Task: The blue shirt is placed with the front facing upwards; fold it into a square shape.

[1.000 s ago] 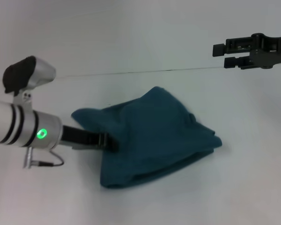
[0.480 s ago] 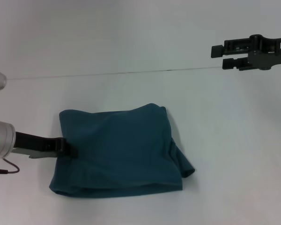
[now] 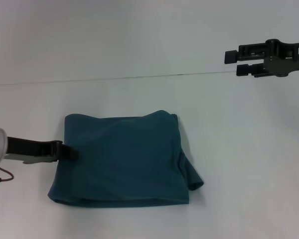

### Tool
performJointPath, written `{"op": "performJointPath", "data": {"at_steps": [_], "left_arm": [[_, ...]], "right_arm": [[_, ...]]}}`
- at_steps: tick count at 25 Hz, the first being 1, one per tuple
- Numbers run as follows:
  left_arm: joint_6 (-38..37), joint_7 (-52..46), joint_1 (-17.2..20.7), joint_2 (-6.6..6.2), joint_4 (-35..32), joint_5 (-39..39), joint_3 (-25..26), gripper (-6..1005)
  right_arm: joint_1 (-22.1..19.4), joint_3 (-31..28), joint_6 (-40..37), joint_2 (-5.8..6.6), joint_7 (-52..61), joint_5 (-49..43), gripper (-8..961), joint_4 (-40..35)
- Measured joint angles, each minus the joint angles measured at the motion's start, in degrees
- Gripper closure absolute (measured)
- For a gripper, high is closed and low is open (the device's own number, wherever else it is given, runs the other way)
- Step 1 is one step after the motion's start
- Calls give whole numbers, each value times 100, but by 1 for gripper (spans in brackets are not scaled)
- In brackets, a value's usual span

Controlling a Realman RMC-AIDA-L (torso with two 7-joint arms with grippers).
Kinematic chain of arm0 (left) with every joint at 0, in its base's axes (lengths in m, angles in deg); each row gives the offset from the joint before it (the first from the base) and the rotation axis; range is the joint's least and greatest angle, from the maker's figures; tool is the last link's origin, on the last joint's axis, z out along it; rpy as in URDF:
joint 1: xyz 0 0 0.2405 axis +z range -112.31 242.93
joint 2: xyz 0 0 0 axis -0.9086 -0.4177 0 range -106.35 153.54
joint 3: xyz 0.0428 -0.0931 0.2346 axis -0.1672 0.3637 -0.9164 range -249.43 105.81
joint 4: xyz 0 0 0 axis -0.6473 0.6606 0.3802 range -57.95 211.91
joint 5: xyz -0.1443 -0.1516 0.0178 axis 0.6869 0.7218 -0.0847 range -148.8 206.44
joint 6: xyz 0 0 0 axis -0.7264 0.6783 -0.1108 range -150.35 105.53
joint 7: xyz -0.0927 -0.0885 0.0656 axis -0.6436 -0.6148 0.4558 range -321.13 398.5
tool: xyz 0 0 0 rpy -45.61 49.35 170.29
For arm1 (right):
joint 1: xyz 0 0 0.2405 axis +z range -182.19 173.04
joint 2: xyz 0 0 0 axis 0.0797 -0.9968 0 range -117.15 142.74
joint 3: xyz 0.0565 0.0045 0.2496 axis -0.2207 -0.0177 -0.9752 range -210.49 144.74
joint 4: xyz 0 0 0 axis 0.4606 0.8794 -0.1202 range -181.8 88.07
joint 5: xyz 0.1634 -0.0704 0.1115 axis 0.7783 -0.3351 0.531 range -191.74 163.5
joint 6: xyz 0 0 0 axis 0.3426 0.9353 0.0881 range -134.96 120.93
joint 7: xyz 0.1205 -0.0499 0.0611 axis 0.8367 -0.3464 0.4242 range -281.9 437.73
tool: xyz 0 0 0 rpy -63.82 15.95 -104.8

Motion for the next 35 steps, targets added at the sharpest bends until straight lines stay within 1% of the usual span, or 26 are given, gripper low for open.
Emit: {"op": "performJointPath", "data": {"at_steps": [3,4,5,7,8,9,11,13,14,15,18,24,27,30,33,35], "left_arm": [[-169,-76,104,-8,-296,18,242,839],[-246,-91,181,20,-464,108,478,795],[-316,-94,249,67,-618,226,705,751],[-488,-13,421,221,-889,696,1204,662],[-589,35,486,276,-924,968,1357,618],[-725,65,526,291,-834,1279,1424,570],[-850,72,539,253,-383,1745,1460,475],[-824,166,488,152,322,2092,1473,380],[-802,233,467,124,536,2183,1473,356],[-744,336,429,86,886,2271,1475,331],[-452,546,394,77,1336,2311,1473,258],[289,648,398,135,1563,2222,1328,116],[546,676,362,155,1686,2189,1115,48],[691,712,289,167,1841,2185,900,48],[634,748,281,172,1818,2218,885,48],[128,826,430,146,1376,2422,1105,48]], "right_arm": [[-2,-1,8,0,0,0,184,8],[-2,0,3,-1,0,0,184,12],[-4,1,1,-2,0,1,184,13],[-4,5,-10,-6,0,0,185,23],[-5,4,-19,-8,0,0,185,30],[-7,4,-13,-10,0,0,185,40],[-18,0,-3,-10,0,0,184,58],[-20,-1,14,-10,-9,0,184,62],[-21,-1,12,-10,-18,0,184,63],[-21,-3,8,-8,-27,0,184,63],[-22,-9,-5,-4,-43,1,184,63],[-8,-10,-8,-3,-50,6,185,63],[-8,-10,7,-5,-57,7,185,63],[-9,-10,17,-7,-57,9,186,68],[-8,-10,20,-6,-59,10,187,70],[-5,-10,19,2,-85,32,187,69]]}}
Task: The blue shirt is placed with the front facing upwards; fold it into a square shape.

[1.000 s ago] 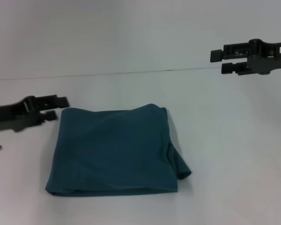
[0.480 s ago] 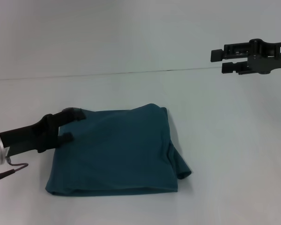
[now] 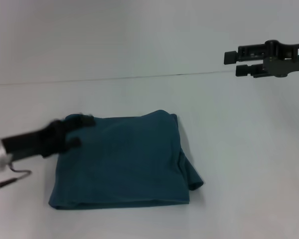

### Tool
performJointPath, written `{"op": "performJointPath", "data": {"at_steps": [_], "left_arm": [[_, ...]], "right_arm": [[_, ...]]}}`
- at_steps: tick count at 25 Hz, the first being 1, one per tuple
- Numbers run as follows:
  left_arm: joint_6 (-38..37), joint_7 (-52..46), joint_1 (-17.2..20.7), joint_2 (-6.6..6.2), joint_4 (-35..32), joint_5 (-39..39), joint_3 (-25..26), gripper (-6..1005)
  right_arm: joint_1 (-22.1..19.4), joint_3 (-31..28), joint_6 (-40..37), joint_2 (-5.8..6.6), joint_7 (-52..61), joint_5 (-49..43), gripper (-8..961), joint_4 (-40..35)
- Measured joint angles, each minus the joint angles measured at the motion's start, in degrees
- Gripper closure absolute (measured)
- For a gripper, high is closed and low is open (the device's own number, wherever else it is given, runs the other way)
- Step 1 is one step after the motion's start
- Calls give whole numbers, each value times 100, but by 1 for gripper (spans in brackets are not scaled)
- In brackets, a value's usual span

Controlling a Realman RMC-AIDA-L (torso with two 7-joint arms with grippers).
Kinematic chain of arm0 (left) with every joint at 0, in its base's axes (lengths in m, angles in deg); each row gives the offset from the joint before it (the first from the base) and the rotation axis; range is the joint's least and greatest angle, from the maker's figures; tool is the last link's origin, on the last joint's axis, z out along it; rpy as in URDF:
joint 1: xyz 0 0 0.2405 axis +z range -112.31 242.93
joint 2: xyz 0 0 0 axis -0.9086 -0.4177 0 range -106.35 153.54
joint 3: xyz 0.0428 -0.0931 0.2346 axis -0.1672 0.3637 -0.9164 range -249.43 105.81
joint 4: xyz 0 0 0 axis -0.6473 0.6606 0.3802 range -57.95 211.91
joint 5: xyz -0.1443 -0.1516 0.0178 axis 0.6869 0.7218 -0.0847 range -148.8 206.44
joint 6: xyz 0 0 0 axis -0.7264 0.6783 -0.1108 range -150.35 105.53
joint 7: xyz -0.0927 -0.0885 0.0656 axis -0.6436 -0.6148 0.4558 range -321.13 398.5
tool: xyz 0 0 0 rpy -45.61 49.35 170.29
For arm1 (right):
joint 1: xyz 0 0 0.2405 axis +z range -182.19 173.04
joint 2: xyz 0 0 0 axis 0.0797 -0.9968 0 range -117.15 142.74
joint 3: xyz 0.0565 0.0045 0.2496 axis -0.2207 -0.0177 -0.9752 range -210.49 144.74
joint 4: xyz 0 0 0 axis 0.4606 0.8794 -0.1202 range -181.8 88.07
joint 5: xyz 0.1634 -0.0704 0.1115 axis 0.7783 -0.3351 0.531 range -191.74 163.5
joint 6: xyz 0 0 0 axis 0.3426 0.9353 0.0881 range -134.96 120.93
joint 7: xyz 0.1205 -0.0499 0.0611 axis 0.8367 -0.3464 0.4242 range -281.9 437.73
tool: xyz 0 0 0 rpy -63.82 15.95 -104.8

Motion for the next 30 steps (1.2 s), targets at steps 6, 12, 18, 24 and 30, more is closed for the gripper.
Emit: {"op": "performJointPath", "data": {"at_steps": [6,12,18,24,30], "left_arm": [[-1582,1451,397,-286,-564,364,424,47],[-2362,3976,902,-365,-583,175,469,48],[-2448,4396,1208,-211,-641,137,518,47],[-2472,4873,1256,-133,-560,-84,480,47],[-2448,4783,1136,-164,-534,-694,467,47]], "right_arm": [[-167,-3,-194,-57,-1324,644,188,-10],[-1046,8,-446,-752,-4929,1398,190,-302],[-1748,279,-594,-1248,-5418,918,191,-674],[-1750,839,-762,-1306,-4870,653,193,-71],[-1482,1446,-626,-1310,-4958,638,192,688]]}}
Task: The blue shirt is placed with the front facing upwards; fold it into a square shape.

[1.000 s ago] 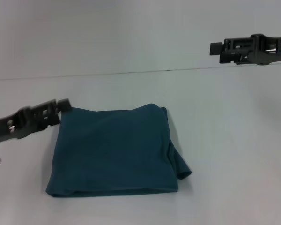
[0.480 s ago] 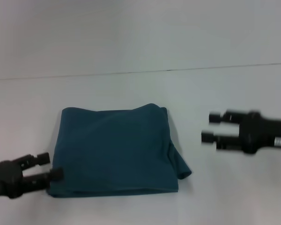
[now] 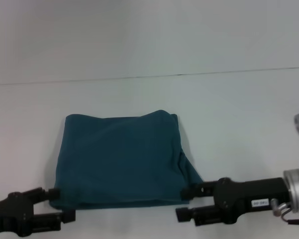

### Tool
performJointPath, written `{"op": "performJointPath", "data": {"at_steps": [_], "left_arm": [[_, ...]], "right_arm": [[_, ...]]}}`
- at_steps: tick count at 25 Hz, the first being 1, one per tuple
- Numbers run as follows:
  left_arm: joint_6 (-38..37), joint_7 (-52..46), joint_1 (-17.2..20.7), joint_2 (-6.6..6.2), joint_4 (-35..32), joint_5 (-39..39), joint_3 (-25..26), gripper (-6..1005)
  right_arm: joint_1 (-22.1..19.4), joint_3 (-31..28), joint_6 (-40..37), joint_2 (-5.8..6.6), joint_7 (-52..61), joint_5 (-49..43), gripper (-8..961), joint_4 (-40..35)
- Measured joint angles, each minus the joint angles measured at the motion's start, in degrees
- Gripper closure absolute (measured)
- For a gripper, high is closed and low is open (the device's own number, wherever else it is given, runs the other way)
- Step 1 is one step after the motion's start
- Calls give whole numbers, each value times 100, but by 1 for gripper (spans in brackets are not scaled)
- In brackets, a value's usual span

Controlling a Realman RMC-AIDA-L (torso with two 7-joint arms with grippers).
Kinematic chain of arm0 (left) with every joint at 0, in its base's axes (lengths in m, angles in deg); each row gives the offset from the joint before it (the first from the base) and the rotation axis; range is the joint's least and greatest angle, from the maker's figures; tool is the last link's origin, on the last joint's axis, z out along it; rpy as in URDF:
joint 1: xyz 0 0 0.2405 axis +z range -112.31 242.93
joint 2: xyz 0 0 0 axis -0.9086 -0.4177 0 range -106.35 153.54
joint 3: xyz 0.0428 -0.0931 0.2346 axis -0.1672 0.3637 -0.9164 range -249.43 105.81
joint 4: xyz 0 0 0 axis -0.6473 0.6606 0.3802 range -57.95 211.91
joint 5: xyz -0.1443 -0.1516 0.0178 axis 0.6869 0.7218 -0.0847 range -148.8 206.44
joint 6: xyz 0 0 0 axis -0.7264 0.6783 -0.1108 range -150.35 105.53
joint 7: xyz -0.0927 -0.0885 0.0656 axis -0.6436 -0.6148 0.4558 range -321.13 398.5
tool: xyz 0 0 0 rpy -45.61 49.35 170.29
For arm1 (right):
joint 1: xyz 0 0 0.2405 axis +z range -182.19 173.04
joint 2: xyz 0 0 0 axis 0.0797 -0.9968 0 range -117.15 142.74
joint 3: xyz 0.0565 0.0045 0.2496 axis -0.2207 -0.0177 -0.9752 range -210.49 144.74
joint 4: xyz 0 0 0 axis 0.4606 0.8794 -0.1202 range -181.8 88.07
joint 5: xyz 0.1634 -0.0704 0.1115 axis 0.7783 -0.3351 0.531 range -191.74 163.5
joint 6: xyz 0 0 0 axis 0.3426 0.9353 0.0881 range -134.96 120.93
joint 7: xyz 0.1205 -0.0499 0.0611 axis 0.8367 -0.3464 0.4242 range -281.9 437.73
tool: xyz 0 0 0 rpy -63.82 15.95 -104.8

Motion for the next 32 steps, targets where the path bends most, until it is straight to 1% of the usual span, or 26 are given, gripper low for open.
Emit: {"op": "performJointPath", "data": {"at_steps": [4,8,15,32], "left_arm": [[42,19,-21,16,3,-117,-7,47],[80,203,-29,48,4,-178,-45,47],[138,209,-113,67,4,-265,-284,48],[216,38,-241,79,4,-227,-212,48]], "right_arm": [[205,139,-2,14,109,-108,192,278],[264,182,111,-5,124,-166,193,361],[271,179,221,-9,71,-142,192,368],[226,131,302,-12,53,-81,192,464]]}}
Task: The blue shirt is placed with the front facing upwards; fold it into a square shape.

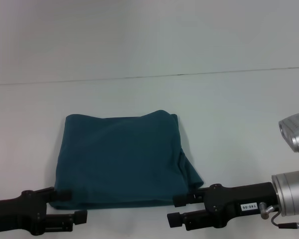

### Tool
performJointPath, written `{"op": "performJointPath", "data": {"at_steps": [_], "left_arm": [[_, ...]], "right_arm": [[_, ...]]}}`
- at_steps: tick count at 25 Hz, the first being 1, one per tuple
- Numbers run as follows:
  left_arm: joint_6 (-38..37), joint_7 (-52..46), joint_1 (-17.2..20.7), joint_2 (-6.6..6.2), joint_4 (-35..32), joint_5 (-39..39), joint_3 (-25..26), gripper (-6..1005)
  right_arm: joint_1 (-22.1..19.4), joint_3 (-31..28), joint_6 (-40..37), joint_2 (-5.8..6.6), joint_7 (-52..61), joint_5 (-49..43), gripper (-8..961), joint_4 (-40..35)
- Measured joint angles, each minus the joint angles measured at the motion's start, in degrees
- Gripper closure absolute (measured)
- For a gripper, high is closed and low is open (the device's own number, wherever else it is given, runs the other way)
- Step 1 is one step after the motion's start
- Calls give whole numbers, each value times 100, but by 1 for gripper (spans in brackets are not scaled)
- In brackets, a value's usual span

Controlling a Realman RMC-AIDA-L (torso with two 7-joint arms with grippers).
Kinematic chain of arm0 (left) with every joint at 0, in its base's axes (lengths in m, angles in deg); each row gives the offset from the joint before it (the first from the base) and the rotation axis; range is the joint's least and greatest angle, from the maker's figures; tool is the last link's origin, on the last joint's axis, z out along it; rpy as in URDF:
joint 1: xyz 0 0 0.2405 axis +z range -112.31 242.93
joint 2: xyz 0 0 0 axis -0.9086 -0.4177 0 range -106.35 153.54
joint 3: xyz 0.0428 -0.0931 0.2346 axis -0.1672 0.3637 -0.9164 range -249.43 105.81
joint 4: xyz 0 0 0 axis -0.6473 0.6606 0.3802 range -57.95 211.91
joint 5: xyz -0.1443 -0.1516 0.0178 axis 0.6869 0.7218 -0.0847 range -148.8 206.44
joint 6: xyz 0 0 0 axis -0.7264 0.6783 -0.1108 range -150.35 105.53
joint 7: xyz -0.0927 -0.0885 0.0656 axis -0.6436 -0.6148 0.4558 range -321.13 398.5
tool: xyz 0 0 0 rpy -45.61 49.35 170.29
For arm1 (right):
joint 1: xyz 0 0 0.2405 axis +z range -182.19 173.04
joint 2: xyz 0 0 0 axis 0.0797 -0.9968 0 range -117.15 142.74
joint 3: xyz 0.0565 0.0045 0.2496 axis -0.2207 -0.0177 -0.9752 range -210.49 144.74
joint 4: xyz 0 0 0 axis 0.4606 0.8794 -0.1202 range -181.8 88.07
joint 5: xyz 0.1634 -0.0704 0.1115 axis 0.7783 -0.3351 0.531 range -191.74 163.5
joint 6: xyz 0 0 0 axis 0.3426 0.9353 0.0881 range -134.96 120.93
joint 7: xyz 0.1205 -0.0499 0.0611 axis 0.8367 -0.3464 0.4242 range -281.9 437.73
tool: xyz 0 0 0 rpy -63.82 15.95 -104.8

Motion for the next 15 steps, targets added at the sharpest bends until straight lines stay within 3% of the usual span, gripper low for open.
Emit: {"op": "performJointPath", "data": {"at_steps": [15], "left_arm": [[-193,-256,-146,51,144,-15,-77,47]], "right_arm": [[14,-4,3,0,51,8,193,0]]}}
